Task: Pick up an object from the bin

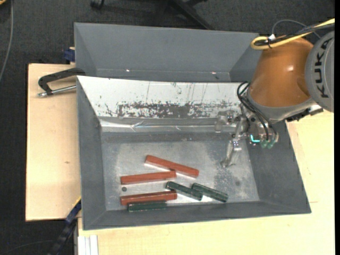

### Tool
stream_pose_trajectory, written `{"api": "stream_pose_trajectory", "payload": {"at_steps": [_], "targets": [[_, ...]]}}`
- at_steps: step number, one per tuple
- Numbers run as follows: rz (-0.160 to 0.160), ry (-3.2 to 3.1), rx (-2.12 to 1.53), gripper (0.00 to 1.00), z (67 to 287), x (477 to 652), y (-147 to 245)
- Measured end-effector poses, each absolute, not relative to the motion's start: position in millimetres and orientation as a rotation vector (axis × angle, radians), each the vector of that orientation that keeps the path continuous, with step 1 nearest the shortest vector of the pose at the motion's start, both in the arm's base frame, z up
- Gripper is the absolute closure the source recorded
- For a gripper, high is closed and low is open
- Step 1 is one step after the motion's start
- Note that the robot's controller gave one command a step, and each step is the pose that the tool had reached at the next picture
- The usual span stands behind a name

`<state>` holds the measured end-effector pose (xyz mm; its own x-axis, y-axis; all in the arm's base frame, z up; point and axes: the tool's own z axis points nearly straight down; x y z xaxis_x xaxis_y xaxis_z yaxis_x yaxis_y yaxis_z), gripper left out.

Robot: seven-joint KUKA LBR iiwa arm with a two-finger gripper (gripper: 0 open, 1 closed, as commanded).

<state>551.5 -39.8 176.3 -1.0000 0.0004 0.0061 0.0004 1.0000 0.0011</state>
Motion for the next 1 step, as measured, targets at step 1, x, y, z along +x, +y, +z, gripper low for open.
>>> {"api": "stream_pose_trajectory", "payload": {"at_steps": [1], "targets": [[0.000, -3.144, 0.001, 0.00, 180.4, 553.4, -39.8]]}}
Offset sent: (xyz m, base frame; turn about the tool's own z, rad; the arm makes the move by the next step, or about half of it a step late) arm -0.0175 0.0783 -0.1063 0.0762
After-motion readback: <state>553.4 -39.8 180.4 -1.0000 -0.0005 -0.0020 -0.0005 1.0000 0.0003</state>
